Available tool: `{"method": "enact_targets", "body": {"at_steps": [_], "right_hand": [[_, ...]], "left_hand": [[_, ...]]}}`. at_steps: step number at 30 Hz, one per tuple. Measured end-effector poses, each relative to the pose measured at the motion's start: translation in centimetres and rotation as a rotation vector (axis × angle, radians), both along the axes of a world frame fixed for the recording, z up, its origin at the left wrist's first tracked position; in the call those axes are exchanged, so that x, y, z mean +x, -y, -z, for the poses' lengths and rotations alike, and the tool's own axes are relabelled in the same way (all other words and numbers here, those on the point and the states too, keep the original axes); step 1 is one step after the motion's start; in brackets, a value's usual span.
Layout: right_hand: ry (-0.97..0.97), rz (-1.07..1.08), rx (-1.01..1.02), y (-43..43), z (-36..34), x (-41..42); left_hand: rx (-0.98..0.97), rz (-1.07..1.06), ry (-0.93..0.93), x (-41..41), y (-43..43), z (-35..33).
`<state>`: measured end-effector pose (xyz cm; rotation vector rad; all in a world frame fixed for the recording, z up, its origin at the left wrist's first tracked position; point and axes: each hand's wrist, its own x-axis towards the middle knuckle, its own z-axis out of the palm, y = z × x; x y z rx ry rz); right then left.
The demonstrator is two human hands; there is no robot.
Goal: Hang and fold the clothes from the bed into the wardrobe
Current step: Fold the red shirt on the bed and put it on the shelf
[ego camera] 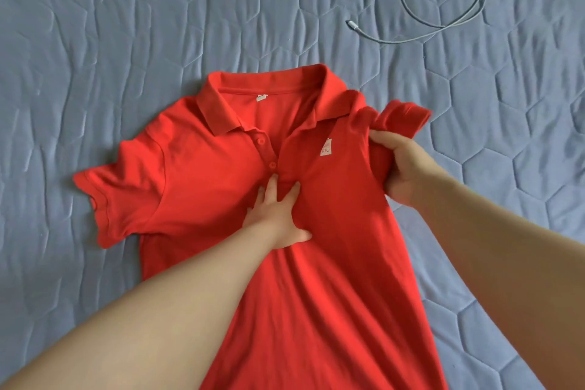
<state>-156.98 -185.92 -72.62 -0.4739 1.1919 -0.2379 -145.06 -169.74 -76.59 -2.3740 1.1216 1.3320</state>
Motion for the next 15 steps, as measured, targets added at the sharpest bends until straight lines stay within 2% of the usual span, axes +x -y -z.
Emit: {"method": "enact_targets", "body": {"at_steps": [2,6,7,9,13,15], "right_hand": [[-0.057,0.024,-0.068,1.1,-0.2,-1.4],[-0.69,-0.118,-0.647,3.2,0.7,-4.6],[-0.744,-0.073,-0.674,3.4,0.8,-5.4],[-0.709,0.018,-0.592,3.3,1.3,-6.6],[-0.51,-0.001,-0.321,1.0,2.4,-7.2],[-0.48,-0.016,-0.253,0.0,2.4,-7.2]], "left_hand": [[0.011,0.011,-0.004,0.1,0.0,-0.1],[0.018,0.022,-0.004,0.1,-0.2,-0.2],[0.019,0.023,-0.004,0.0,-0.1,-0.2],[0.02,0.021,0.001,-0.2,0.0,-0.2],[0.013,0.015,0.015,-0.3,0.1,-0.1],[0.006,0.012,0.01,-0.2,0.0,0.1]]}}
